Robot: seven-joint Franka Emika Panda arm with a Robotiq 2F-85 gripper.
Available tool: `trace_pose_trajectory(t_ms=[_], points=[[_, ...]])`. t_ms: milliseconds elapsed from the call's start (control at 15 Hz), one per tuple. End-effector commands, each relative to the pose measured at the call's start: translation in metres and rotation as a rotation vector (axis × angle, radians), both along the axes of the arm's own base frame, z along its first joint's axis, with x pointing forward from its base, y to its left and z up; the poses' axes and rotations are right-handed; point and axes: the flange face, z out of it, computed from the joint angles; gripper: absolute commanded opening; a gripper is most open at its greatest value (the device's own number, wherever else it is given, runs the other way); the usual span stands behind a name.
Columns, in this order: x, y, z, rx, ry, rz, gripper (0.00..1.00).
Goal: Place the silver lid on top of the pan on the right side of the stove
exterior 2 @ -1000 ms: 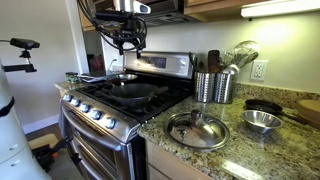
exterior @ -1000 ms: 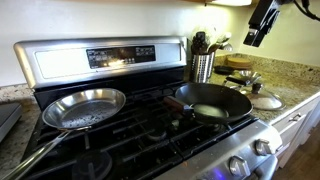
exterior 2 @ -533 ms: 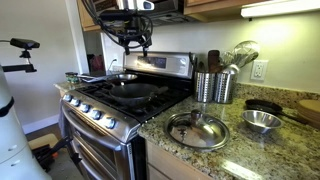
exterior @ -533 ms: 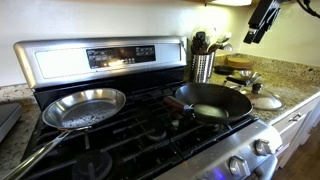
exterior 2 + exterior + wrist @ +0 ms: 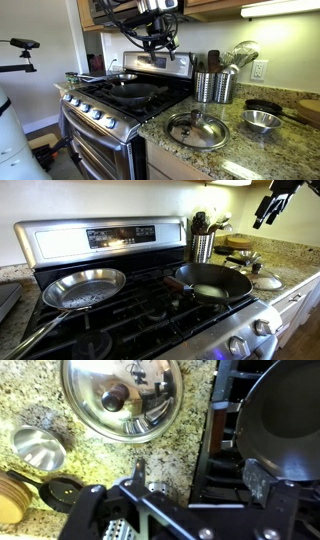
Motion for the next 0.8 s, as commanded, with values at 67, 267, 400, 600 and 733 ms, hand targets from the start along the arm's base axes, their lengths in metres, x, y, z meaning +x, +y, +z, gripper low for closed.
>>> trace_pose_trajectory(t_ms=[67, 267, 400, 600, 733], points=[[0.009, -0.043, -0.033, -0.025, 0.013, -0.09, 1.0], [0.008, -0.046, -0.038, -0.007, 0.028, -0.087, 1.0], [0.009, -0.05, -0.045, -0.005, 0.04, -0.093, 1.0], [0.01, -0.046, -0.043, -0.007, 0.035, -0.085, 1.0], [0.01, -0.046, -0.043, -0.007, 0.035, -0.085, 1.0]])
